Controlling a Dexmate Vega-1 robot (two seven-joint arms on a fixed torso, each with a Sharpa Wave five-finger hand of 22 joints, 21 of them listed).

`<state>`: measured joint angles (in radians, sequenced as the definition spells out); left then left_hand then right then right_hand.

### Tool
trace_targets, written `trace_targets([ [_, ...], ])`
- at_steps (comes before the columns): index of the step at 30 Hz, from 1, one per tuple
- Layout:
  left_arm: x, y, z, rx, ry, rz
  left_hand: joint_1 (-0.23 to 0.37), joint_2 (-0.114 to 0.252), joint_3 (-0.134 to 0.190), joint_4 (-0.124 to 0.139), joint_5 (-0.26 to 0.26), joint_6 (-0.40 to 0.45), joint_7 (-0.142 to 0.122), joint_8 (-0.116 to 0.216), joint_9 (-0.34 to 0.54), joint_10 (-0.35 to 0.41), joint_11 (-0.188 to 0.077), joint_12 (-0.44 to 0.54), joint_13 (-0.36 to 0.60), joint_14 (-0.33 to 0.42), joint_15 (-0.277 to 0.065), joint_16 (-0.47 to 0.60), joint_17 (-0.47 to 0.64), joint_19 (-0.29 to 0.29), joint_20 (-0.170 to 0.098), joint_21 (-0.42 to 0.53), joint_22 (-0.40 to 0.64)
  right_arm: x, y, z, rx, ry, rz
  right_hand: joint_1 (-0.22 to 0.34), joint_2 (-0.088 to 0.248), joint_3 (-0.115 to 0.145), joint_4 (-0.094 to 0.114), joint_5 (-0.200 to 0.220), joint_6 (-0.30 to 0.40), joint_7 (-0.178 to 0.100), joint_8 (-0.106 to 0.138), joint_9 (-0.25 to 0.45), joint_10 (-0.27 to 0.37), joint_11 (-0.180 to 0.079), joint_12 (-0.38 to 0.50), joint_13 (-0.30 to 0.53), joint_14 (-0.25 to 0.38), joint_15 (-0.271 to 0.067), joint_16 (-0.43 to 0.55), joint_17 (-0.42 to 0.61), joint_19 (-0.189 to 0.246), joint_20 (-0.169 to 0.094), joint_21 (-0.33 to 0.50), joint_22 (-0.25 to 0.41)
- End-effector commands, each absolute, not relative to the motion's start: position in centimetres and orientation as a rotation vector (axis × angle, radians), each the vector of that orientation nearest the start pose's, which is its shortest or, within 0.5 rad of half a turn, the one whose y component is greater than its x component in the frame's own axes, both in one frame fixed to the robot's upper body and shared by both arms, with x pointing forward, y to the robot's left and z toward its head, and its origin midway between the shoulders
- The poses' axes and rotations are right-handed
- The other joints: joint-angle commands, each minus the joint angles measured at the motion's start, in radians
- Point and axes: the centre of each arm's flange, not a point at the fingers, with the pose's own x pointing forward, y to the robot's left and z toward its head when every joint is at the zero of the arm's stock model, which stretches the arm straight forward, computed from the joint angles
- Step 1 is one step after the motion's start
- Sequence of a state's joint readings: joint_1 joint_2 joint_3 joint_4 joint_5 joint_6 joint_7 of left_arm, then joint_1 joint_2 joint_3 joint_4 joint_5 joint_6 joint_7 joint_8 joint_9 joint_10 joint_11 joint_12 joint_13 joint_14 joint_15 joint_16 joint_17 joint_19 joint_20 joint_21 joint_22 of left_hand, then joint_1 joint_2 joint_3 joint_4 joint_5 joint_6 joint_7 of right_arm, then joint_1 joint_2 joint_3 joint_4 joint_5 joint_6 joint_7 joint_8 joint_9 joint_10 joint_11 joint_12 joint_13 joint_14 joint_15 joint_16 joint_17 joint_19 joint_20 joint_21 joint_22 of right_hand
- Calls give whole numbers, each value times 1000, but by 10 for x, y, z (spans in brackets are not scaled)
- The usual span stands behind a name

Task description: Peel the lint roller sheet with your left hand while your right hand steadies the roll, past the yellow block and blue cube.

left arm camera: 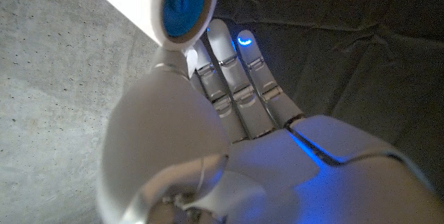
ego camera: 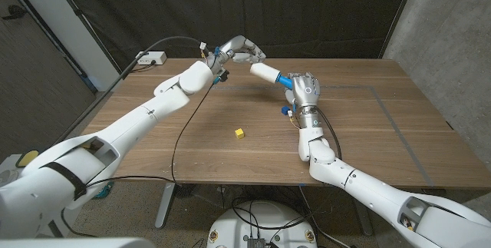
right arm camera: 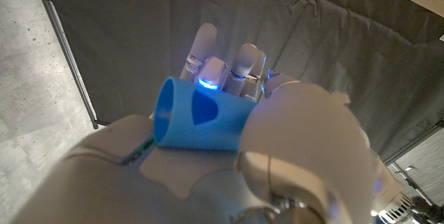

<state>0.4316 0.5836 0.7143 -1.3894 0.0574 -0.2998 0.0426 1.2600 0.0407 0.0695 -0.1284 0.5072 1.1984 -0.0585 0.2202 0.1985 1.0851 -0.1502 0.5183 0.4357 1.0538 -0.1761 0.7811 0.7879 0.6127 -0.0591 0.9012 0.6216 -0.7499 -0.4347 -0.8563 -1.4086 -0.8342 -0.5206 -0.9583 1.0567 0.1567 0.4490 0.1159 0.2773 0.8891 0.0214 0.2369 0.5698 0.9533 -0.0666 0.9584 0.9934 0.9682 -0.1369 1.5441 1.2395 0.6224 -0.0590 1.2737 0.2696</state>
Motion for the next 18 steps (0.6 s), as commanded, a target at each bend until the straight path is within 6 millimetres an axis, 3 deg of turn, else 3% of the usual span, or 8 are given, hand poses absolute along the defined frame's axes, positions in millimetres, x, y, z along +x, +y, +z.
trace_targets([
  [1, 612, 148, 134, 923, -1038, -197, 9, -9, -17, -1, 5, 18, 10, 9, 3, 22, -7, -14, -17, 19, -48, 2, 15, 10, -48, 21, 10, 603, -145, -43, -1333, -950, -780, -11, 13, 7, -1, -2, 2, 0, -5, 0, 2, 0, 5, 5, 1, -76, 4, 3, -5, -130, 14, -5],
  [13, 603, 149, 136, 915, -1072, -164, 11, -9, -30, 5, 9, 25, 12, 11, 4, 35, 1, -30, -33, 30, -47, -7, 25, 11, -46, 40, 11, 603, -143, -43, -1332, -921, -757, -8, 14, 13, -6, -4, 8, 3, -8, -3, 8, 3, 5, 0, 3, -77, 7, 3, -3, -129, 29, -17],
  [18, 593, 150, 142, 916, -1107, -145, 25, -8, -40, 4, 15, 26, 19, 9, 5, 44, 14, -39, -34, 55, -49, -15, 33, 54, -46, 74, 8, 606, -143, -44, -1325, -902, -737, -8, 14, 15, -8, -6, 8, 3, -8, -1, 8, 2, 5, -1, 4, -77, 8, 3, -5, -129, 38, -23],
])
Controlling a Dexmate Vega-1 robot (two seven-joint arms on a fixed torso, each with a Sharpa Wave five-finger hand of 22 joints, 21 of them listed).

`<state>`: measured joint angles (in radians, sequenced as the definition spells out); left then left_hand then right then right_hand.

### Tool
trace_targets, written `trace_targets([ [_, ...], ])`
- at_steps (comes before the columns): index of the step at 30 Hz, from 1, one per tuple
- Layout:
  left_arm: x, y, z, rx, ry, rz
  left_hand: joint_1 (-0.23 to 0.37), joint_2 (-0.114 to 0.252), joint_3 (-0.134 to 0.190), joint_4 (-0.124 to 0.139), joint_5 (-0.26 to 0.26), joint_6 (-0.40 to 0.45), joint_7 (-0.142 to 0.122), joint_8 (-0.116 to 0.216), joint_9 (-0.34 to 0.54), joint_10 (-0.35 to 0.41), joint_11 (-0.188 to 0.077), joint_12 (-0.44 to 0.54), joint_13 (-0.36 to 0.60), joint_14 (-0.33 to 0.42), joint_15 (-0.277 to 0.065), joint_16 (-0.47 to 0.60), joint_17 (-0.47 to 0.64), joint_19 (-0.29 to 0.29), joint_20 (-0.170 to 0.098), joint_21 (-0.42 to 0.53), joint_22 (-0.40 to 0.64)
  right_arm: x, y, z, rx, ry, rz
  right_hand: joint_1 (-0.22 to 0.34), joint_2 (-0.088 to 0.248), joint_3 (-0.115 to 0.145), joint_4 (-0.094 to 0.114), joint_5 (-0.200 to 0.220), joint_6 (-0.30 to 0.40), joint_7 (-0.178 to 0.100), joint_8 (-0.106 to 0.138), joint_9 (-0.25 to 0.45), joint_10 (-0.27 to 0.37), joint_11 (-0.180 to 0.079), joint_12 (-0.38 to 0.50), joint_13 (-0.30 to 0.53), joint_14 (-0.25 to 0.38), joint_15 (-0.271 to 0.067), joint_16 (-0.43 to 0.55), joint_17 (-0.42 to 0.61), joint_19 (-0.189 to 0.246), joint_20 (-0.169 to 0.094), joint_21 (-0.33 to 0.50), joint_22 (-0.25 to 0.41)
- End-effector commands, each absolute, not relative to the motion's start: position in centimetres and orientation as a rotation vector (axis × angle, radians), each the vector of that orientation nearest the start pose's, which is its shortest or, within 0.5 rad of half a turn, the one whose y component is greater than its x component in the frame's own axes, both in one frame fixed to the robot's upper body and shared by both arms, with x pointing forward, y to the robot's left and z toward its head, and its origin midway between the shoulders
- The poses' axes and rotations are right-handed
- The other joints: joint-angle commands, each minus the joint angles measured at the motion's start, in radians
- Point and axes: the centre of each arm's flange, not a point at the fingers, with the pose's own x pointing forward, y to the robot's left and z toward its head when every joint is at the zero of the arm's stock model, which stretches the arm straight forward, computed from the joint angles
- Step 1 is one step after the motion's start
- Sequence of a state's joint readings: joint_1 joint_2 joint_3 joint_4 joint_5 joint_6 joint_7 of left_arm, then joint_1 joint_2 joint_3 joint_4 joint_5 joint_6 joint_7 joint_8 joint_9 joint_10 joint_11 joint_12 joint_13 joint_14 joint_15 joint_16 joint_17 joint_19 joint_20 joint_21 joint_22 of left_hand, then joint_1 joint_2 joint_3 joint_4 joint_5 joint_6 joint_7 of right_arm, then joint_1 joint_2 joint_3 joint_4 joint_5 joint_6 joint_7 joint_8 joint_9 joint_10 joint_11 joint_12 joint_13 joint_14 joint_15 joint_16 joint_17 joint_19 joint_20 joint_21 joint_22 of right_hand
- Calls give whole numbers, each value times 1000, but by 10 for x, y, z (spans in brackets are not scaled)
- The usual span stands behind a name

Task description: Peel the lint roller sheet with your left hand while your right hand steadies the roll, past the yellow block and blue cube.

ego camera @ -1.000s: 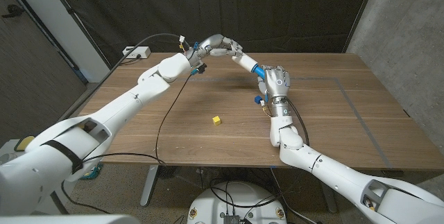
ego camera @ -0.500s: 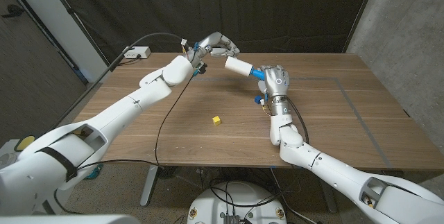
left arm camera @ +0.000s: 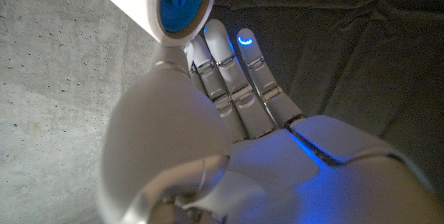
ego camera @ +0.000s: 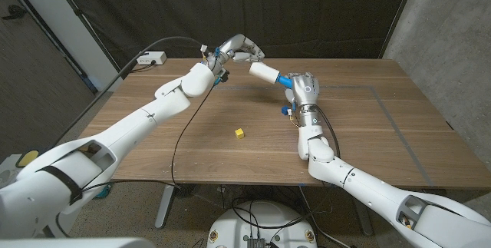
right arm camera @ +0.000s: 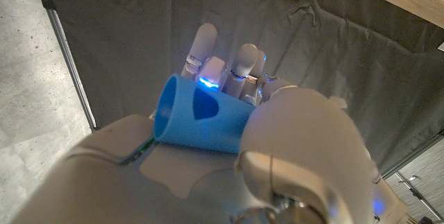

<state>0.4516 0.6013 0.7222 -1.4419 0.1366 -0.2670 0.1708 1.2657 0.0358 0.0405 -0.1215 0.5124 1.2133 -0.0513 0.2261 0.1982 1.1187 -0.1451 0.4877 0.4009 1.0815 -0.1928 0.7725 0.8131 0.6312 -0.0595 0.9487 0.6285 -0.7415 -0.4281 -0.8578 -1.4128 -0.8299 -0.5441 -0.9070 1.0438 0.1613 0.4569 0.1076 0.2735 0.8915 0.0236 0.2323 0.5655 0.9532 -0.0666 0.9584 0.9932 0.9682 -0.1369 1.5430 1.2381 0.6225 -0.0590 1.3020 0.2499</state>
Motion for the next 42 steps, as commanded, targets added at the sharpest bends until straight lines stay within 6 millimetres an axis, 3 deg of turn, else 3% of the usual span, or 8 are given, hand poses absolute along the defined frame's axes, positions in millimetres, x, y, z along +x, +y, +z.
trace_targets([
  [1, 591, 149, 143, 919, -1118, -139, 23, -3, -13, -3, 10, 13, 13, 3, 6, 13, 15, -9, 2, 34, -32, -7, 10, 40, -46, 32, 1, 607, -143, -44, -1327, -896, -728, 5, 9, 7, 1, -2, 6, 2, -4, 3, 7, 5, 6, 1, 4, -77, 10, 4, -5, -129, 10, -4],
  [4, 583, 149, 148, 928, -1141, -153, 44, 0, -21, -6, 15, 12, 45, -1, 7, 15, 26, -18, 5, 71, -32, -13, 17, 72, -56, 60, -6, 608, -144, -46, -1314, -884, -716, 5, 9, 8, 0, -3, 5, 3, -5, 3, 8, 4, 7, 1, 5, -77, 10, 4, -5, -129, 14, -8],
  [9, 572, 145, 152, 943, -1176, -167, 74, -2, -29, -14, 21, 15, 74, -3, 8, 21, 49, -29, 5, 96, -31, -36, 6, 94, -63, 82, -19, 609, -146, -48, -1273, -871, -693, 5, 9, 11, -1, -4, 4, 4, -7, 3, 7, 7, 6, 0, 5, -77, 10, 4, -7, -129, 19, -13],
  [22, 558, 142, 162, 967, -1208, -156, 85, -5, -40, -12, 24, 15, 77, -6, 9, 25, 55, -36, 9, 114, -31, -59, -4, 100, -68, 91, -36, 604, -152, -50, -1179, -833, -646, 4, 8, 16, -2, -6, 4, 6, -9, 5, 3, 7, 11, 7, 6, -76, 11, 4, -10, -130, 30, -25],
  [40, 539, 138, 172, 968, -1289, -119, 92, -2, -53, -5, 29, 16, 78, -8, 12, 27, 52, -43, 16, 130, -31, -84, -11, 99, -67, 94, -58, 606, -149, -47, -1200, -718, -537, 2, 7, 25, -3, -9, 6, 9, -13, 4, 4, 10, 9, 0, 4, -76, 11, 4, -17, -131, 50, -44],
  [42, 538, 137, 170, 977, -1265, -94, 90, 1, -57, -1, 29, 11, 69, -10, 12, 24, 50, -46, 18, 133, -31, -87, -10, 98, -66, 94, -63, 605, -149, -48, -1193, -719, -541, 2, 7, 26, -4, -9, 6, 10, -13, 5, 4, 10, 9, -1, 4, -76, 10, 4, -17, -131, 51, -45],
])
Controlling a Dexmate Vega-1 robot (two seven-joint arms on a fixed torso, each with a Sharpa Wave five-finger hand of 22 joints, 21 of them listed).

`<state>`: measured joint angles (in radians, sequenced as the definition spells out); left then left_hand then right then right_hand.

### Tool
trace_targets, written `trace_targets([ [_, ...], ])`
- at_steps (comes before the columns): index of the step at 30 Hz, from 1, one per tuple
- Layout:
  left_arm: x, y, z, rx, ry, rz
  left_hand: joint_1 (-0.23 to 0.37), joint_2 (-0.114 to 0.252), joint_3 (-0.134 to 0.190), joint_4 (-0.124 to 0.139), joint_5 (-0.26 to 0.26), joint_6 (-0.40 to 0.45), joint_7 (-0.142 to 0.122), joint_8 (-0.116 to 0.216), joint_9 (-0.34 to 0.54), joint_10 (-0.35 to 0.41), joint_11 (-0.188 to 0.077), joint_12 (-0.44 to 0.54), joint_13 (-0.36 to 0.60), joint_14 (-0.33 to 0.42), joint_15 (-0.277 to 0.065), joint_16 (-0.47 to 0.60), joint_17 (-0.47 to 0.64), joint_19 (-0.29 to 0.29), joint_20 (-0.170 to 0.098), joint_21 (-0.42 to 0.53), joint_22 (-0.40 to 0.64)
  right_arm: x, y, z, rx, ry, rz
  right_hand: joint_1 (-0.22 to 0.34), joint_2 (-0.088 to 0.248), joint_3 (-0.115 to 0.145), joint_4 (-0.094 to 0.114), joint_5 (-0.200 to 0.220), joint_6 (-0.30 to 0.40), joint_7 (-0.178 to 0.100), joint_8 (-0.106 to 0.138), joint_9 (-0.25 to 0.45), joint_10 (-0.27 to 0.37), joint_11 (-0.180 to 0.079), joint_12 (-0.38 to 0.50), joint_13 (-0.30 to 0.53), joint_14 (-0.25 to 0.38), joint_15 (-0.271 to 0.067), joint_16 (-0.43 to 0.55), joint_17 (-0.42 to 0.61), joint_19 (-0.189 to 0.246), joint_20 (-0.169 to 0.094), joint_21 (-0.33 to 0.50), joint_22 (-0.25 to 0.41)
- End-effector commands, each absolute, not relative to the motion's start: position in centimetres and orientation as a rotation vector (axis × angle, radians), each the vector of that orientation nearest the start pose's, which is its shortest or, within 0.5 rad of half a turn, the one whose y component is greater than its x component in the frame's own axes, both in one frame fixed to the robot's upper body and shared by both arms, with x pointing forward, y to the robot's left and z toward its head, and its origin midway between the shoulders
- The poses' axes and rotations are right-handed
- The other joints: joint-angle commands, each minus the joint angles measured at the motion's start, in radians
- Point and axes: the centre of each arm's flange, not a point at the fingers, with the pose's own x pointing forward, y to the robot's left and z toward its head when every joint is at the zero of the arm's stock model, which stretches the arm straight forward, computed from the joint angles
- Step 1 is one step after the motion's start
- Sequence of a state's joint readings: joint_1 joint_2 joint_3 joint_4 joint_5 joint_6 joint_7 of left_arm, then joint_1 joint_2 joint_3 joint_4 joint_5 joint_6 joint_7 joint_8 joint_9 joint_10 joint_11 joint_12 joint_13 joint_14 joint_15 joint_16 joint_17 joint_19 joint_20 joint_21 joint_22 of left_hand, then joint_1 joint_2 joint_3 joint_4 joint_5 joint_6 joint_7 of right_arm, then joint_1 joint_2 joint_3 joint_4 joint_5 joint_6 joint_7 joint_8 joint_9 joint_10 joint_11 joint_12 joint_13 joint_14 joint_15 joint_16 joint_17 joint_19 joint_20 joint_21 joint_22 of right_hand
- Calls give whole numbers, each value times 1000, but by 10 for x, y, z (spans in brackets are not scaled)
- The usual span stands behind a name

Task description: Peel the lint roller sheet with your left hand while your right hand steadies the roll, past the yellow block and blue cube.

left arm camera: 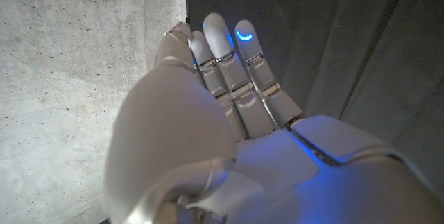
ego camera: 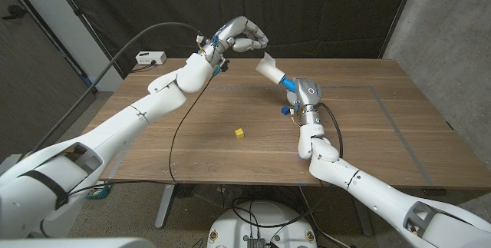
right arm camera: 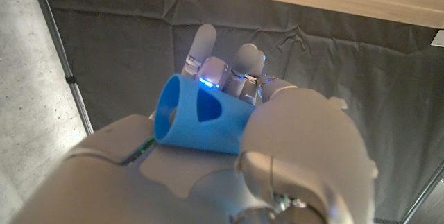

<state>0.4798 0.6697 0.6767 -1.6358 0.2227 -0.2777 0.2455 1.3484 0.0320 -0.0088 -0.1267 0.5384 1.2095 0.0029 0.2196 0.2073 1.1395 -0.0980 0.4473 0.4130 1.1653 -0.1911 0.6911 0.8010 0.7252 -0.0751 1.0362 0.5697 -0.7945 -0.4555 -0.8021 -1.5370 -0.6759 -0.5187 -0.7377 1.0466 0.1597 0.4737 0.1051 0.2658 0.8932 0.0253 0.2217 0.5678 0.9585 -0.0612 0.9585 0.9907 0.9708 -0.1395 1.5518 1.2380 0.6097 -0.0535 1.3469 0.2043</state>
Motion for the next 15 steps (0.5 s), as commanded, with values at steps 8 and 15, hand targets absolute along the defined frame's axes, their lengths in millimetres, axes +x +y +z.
trace_targets([
  [8, 558, 149, 162, 945, -1095, -162, -150, 101, -81, 154, -151, -160, -2, -23, 22, -162, -16, -43, 118, -61, -29, -256, -126, -118, 5, 40, -84, 598, -148, -50, -1192, -790, -594, -2, 8, 12, -1, -2, 6, 8, -3, 3, -1, 6, 9, -1, 0, -74, 2, 4, -8, -136, 11, -4],
  [15, 573, 159, 154, 862, -995, -206, -290, 96, -141, 247, -251, -341, -3, -42, 4, -275, 32, -144, 99, -138, -13, -373, -229, -187, 53, 35, -155, 595, -148, -51, -1181, -825, -620, -4, 6, 17, -2, -3, 8, 7, -2, 5, 0, 6, 12, 1, 0, -74, 1, 4, -10, -137, 19, -7],
])
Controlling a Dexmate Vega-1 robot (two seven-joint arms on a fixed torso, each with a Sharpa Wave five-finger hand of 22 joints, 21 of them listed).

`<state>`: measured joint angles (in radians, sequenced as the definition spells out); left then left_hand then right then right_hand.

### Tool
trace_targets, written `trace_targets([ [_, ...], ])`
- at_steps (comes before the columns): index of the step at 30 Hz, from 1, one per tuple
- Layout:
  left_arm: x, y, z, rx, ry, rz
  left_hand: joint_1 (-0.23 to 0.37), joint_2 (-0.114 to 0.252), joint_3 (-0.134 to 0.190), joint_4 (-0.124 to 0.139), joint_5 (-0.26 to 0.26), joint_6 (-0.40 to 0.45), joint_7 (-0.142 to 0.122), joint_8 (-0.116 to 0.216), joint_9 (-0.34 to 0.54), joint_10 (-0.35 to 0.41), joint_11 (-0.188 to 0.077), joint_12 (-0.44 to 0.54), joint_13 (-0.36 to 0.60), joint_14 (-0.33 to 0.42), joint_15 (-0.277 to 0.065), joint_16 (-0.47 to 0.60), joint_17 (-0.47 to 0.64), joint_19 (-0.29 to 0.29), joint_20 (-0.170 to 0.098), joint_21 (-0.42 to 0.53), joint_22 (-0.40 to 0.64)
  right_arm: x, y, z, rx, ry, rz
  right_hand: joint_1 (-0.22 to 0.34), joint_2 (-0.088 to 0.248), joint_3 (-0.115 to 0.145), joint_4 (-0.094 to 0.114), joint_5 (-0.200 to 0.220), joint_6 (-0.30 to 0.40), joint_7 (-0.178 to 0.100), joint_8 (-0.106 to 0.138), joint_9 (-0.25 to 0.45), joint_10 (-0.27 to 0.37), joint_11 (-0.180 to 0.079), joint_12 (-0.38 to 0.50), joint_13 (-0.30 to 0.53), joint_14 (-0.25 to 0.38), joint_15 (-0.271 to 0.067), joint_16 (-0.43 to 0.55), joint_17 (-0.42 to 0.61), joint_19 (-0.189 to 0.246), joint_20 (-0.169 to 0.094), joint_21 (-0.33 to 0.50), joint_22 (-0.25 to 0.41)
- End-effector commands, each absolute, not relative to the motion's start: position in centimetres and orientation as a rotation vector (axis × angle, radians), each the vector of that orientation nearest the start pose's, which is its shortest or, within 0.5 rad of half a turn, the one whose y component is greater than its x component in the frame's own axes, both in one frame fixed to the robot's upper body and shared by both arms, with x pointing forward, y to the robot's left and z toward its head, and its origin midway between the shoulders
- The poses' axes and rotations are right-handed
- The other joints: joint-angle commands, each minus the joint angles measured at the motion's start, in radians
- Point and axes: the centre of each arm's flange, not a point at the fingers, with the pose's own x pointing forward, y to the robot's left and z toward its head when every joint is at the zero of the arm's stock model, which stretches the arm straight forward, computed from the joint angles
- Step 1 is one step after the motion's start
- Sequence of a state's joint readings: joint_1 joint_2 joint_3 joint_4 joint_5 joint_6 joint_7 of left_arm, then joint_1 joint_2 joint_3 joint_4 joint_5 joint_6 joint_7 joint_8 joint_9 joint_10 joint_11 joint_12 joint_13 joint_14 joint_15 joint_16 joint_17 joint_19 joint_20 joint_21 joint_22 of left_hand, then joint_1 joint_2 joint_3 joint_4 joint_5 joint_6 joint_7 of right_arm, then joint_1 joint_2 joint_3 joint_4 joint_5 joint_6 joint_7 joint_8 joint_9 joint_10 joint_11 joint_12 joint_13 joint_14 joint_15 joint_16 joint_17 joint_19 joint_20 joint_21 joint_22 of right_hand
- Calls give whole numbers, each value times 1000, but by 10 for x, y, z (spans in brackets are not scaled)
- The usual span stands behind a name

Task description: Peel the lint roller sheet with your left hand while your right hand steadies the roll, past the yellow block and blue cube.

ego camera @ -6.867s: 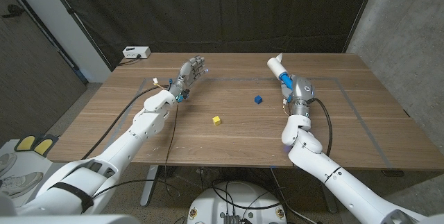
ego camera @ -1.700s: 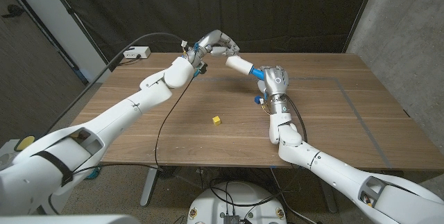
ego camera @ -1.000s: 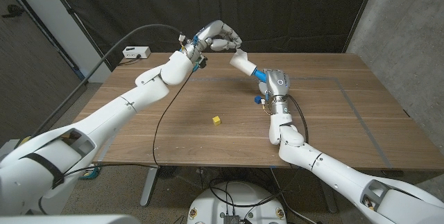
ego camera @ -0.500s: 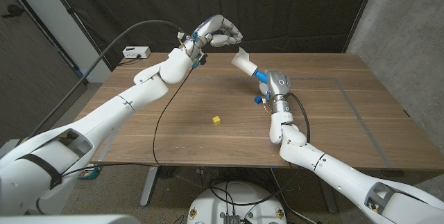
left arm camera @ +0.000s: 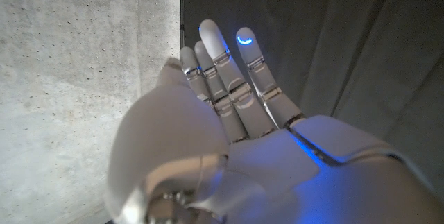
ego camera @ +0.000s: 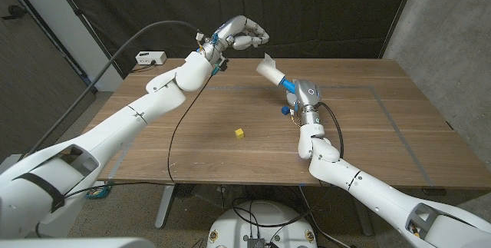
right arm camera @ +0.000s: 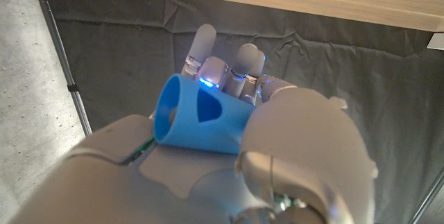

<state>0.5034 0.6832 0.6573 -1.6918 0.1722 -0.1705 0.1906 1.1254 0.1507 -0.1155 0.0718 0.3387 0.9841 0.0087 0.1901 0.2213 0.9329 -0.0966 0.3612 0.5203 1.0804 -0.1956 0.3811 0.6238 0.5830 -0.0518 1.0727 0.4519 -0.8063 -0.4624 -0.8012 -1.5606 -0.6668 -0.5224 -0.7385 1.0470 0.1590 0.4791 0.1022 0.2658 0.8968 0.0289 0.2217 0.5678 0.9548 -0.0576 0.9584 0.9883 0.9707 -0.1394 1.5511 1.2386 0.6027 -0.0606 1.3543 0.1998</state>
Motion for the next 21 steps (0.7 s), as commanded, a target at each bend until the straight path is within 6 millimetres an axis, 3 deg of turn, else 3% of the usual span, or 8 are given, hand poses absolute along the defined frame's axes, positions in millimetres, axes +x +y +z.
trace_targets([
  [1, 575, 160, 153, 862, -979, -218, -96, -31, -50, 61, -68, -175, -11, -15, -13, -112, 46, -88, -13, -113, 17, -99, -74, -97, 53, -18, -56, 595, -148, -51, -1179, -829, -620, -4, 7, 11, 1, -3, 4, 4, -3, 5, 2, 2, 12, 5, 0, -74, 2, 3, -3, -130, 12, -3],
  [3, 578, 162, 152, 863, -942, -253, -184, -45, -90, 84, -95, -338, -21, -19, -19, -218, 66, -147, -22, -263, 75, -174, -127, -222, 116, -68, -102, 595, -148, -51, -1182, -834, -623, -4, 7, 12, 1, -3, 5, 4, -3, 4, 3, 2, 13, 5, 1, -74, 3, 3, -4, -130, 13, -4],
  [6, 582, 163, 151, 881, -898, -296, -280, -67, -138, 84, -101, -544, -35, -19, -24, -373, 105, -172, -20, -445, 151, -199, -174, -363, 178, -131, -153, 594, -148, -51, -1198, -836, -636, -5, 7, 14, 1, -3, 7, 4, -3, 4, 3, 2, 13, 4, 1, -74, 3, 4, -3, -130, 15, -5],
  [8, 584, 164, 151, 898, -866, -327, -308, -76, -154, 83, -97, -584, -22, -15, -24, -420, 111, -174, -21, -490, 165, -196, -185, -419, 193, -155, -167, 595, -147, -51, -1206, -839, -642, -5, 7, 15, 1, -4, 6, 4, -3, 5, 4, 2, 12, 2, 2, -74, 3, 4, -4, -130, 17, -5],
  [10, 586, 164, 152, 924, -825, -364, -350, -103, -183, 83, -88, -670, 5, -20, -26, -471, 141, -177, -32, -554, 192, -196, -198, -460, 214, -177, -184, 595, -146, -51, -1216, -846, -651, -6, 6, 17, 1, -4, 8, 4, -4, 3, 2, 1, 14, 5, 2, -74, 3, 4, -5, -130, 18, -6],
  [13, 590, 162, 152, 970, -763, -410, -383, -138, -209, 74, -64, -730, 26, -11, -28, -501, 169, -170, -53, -644, 231, -198, -223, -544, 246, -222, -209, 595, -145, -52, -1223, -854, -661, -7, 6, 18, 1, -4, 7, 4, -3, 6, 3, 2, 15, 5, 2, -74, 3, 4, -3, -130, 21, -7],
  [16, 596, 159, 150, 1020, -708, -486, -381, -173, -217, 58, -33, -747, 41, -3, -29, -493, 172, -161, -82, -749, 280, -205, -264, -623, 261, -276, -240, 595, -145, -53, -1226, -859, -664, -8, 5, 20, 1, -4, 8, 4, -4, 5, 3, 1, 12, 0, 3, -74, 3, 4, -5, -129, 23, -9],
  [21, 600, 152, 150, 1083, -672, -520, -364, -202, -217, 43, -2, -742, 39, 6, -28, -528, 176, -167, -106, -808, 289, -204, -298, -635, 263, -303, -258, 595, -143, -53, -1237, -871, -680, -9, 5, 22, 1, -5, 9, 5, -5, 5, 3, 2, 15, 2, 4, -74, 4, 4, -5, -130, 26, -10],
])
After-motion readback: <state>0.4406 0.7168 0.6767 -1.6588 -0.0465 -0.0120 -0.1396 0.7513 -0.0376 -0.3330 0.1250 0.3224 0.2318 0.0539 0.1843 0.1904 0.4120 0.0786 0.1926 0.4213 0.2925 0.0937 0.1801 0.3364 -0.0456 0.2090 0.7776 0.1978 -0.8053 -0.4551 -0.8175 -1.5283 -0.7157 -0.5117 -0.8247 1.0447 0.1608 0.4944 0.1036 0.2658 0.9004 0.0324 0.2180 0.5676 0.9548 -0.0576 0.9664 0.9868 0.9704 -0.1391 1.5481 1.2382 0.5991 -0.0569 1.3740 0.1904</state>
